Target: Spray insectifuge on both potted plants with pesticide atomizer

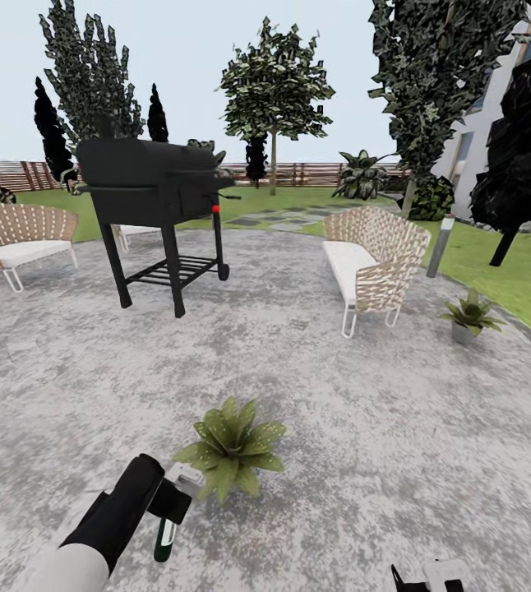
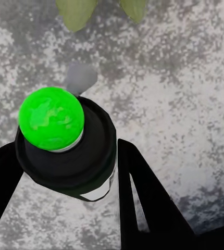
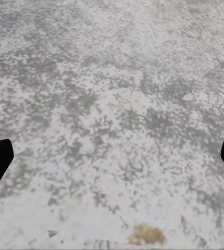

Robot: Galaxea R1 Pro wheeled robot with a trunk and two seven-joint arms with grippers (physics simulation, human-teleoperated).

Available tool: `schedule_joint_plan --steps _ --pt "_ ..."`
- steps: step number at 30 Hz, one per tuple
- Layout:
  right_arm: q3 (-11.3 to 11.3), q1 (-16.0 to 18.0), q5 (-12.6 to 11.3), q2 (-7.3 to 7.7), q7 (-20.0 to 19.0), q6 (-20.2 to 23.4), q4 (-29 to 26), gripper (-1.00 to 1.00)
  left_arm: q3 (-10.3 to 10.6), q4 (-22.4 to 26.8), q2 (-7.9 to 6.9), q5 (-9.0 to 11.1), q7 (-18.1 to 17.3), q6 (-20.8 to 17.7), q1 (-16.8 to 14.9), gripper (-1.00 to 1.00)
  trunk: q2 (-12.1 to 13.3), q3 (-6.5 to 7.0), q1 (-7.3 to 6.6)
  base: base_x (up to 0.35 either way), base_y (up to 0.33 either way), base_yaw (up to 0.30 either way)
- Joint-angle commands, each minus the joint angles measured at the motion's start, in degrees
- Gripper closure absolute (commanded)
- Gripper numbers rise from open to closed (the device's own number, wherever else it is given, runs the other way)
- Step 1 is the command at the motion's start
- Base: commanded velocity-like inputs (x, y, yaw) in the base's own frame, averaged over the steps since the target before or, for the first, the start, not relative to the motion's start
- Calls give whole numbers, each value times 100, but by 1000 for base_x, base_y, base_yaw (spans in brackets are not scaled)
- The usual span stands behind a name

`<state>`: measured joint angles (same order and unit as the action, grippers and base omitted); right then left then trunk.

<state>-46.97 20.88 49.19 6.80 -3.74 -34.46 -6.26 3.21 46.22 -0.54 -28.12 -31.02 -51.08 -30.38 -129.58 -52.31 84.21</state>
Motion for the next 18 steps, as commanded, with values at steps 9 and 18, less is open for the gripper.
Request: schedule_joint_plan --steps 9,18 --pt "-49 4 11 -3 -39 -17 11 -100 -111 0 -52 -67 -53 -15 32 100 -2 -6 0 109 -248 189" --pt "-49 4 11 3 -39 -17 11 -100 -106 -466 -227 -106 -53 -7 120 100 -2 -6 0 35 -24 235"
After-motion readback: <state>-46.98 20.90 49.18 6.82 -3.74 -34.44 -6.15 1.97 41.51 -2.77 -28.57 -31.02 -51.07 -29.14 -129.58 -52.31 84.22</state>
